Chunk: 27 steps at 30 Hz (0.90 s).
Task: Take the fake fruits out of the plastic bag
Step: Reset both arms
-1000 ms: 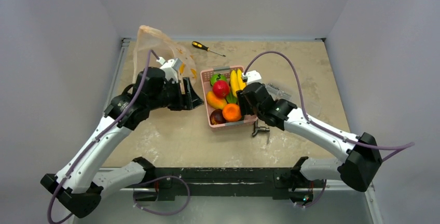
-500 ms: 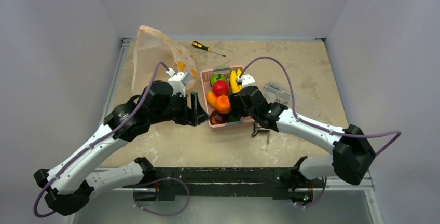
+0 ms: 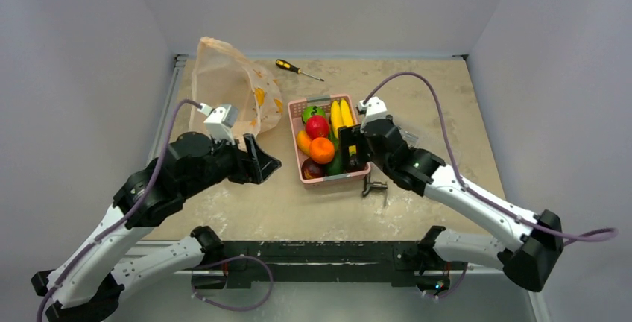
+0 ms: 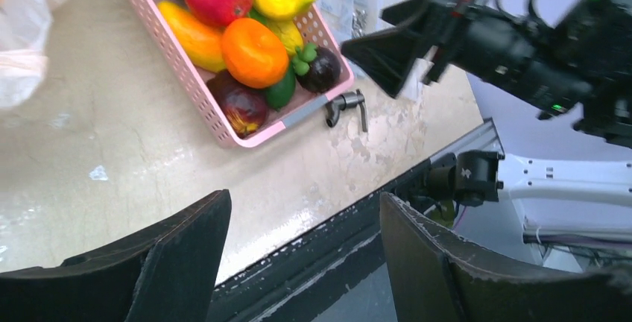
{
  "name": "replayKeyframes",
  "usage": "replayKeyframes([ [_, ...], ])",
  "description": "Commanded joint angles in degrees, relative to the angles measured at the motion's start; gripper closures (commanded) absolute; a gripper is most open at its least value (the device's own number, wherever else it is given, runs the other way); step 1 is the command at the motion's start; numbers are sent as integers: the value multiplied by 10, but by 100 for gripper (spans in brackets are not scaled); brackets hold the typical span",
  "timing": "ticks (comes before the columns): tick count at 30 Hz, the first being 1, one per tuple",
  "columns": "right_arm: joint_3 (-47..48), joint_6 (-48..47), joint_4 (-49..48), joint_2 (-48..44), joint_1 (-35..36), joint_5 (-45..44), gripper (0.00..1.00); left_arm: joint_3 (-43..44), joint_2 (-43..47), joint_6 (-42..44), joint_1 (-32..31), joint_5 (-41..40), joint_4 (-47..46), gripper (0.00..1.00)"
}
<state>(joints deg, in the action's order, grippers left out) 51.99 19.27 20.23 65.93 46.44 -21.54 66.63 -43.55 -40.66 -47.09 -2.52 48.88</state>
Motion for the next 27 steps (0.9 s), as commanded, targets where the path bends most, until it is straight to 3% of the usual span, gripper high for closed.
replayKeyframes([
  [1,49,-16,28,-96,-1,-19,1,0,52,23,-4,-101,-19,27],
  [12,99,-51,67,-291,-1,-184,1,-14,161,91,-4,-293,-61,24],
  [20,90,-89,-11,-391,-1,-235,1,-28,180,119,-4,-330,-119,20],
  [27,90,-108,-22,-382,-1,-261,1,-13,163,142,-4,-339,-118,19],
])
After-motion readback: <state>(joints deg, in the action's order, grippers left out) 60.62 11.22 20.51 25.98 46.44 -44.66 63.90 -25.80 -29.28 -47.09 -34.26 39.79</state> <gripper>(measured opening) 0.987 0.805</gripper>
